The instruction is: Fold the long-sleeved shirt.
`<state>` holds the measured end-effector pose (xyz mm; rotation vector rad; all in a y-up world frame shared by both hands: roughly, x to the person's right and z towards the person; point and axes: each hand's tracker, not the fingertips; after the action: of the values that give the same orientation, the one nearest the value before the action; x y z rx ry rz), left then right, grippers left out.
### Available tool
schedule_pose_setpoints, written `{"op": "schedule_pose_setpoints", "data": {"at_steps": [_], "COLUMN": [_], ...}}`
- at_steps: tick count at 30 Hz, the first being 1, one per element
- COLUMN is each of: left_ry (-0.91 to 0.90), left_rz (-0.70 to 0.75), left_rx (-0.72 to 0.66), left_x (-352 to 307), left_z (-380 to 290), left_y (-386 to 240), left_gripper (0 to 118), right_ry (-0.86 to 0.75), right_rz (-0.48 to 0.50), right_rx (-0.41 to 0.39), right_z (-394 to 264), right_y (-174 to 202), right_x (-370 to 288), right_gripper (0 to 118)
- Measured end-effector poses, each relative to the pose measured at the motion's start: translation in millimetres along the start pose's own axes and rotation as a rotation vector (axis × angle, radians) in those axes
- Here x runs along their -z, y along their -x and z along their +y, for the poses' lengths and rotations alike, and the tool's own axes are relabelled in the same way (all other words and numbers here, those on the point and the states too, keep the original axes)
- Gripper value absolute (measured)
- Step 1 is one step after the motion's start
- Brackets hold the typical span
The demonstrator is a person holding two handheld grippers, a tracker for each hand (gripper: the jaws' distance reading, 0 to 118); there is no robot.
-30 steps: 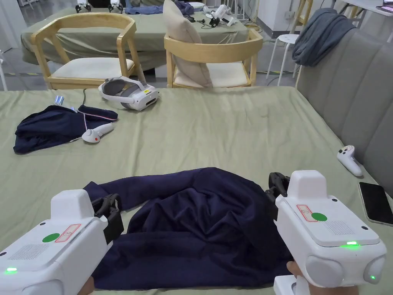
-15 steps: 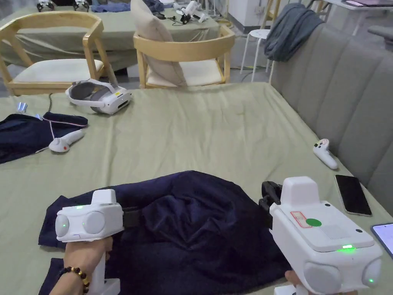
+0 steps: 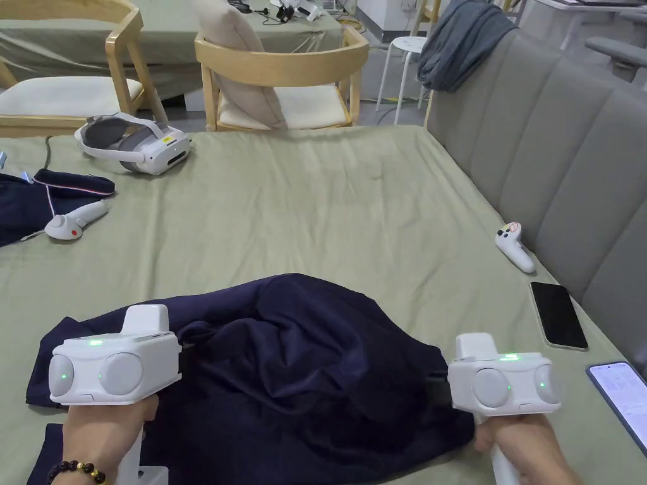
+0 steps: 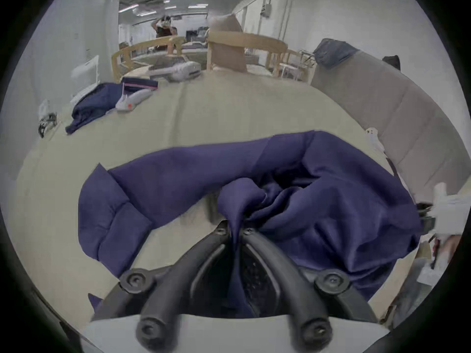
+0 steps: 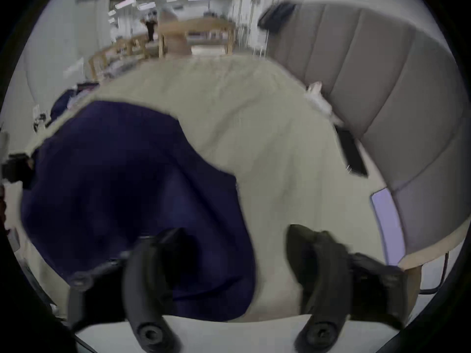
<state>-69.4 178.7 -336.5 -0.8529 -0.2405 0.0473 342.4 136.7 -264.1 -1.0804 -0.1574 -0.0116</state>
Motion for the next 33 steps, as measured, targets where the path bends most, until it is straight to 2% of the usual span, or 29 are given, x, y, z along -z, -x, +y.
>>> {"op": "schedule_pose_setpoints", "data": {"at_steps": [1, 2, 3, 4, 5, 6, 7, 8, 10, 14, 17, 18, 20, 22, 24, 25, 27, 28, 31, 33], "left_ry": [-0.014, -0.030, -0.045, -0.059, -0.079, -0.109, -0.135, -0.156, -0.233, -0.334, -0.436, -0.464, -0.510, -0.541, -0.568, -0.594, -0.629, -0.633, -0.662, -0.681], "left_rz": [-0.011, -0.023, -0.040, -0.068, -0.084, -0.089, -0.081, -0.076, -0.076, -0.097, -0.032, -0.019, -0.013, -0.009, -0.007, 0.025, 0.041, 0.028, 0.024, 0.043], "left_rx": [-0.004, -0.019, -0.044, -0.089, -0.106, -0.104, -0.095, -0.088, -0.086, -0.100, -0.058, -0.038, -0.083, -0.137, -0.104, -0.067, -0.015, -0.034, -0.073, -0.078], "left_x": [-4.9, -9.1, -14.3, -18.7, -24.9, -32.7, -40.6, -48.9, -73.4, -117.4, -156.2, -171.1, -192.8, -216.6, -233.5, -244.9, -261.1, -266.3, -276.7, -279.1], "left_z": [1.3, 2.8, 4.6, 8.6, 10.8, 14.3, 19.6, 25.9, 43.1, 91.4, 138.8, 157.9, 196.1, 233.9, 260.7, 274.8, 295.5, 303.5, 325.2, 334.5], "left_y": [-1.5, -2.1, -2.3, 0.6, 1.5, 2.2, 2.4, 3.0, 6.6, 22.5, 33.7, 38.0, 53.3, 63.7, 67.3, 63.5, 57.5, 58.2, 61.0, 61.5], "left_gripper": [7, 7, 7, 7, 7, 7, 7, 7, 7, 7, 8, 7, 8, 7, 7, 7, 7, 7, 7, 7], "right_ry": [0.022, 0.058, -0.021, -0.017, -0.044, -0.067, -0.107, -0.150, -0.265, -0.506, -0.662, -0.715, -0.800, -0.889, -0.955, -0.971, -0.977, -0.989, -1.043, -1.028], "right_rz": [0.036, 0.066, -0.012, 0.021, 0.075, 0.081, 0.053, 0.066, 0.118, 0.141, 0.163, 0.136, 0.120, 0.077, 0.048, 0.073, 0.089, 0.077, -0.020, -0.027], "right_rx": [0.048, 0.075, 0.099, 0.094, 0.086, 0.096, 0.070, 0.049, 0.082, 0.066, 0.036, 0.021, -0.015, -0.006, 0.002, 0.016, 0.010, 0.016, 0.024, 0.023], "right_z": [-4.6, -8.1, -7.1, -4.7, -2.4, 3.9, 11.0, 19.5, 38.3, 104.3, 162.4, 185.7, 225.1, 262.1, 290.3, 303.6, 327.1, 336.2, 353.2, 356.7], "right_y": [0.6, 3.0, 6.4, 6.8, 6.6, 8.3, 10.2, 9.5, -0.6, -8.8, -9.3, -7.3, -5.6, 1.5, 6.5, 7.3, 10.9, 13.0, 14.3, 12.9], "right_x": [14.3, 27.4, 15.7, 5.3, -1.3, -1.0, -10.1, -20.1, -48.6, -132.1, -198.2, -217.3, -258.3, -297.4, -330.2, -345.2, -365.5, -374.1, -383.0, -377.0], "right_gripper": [55, 52, 32, 3, 3, 3, 3, 3, 3, 3, 3, 3, 3, 3, 3, 3, 3, 3, 3, 3]}}
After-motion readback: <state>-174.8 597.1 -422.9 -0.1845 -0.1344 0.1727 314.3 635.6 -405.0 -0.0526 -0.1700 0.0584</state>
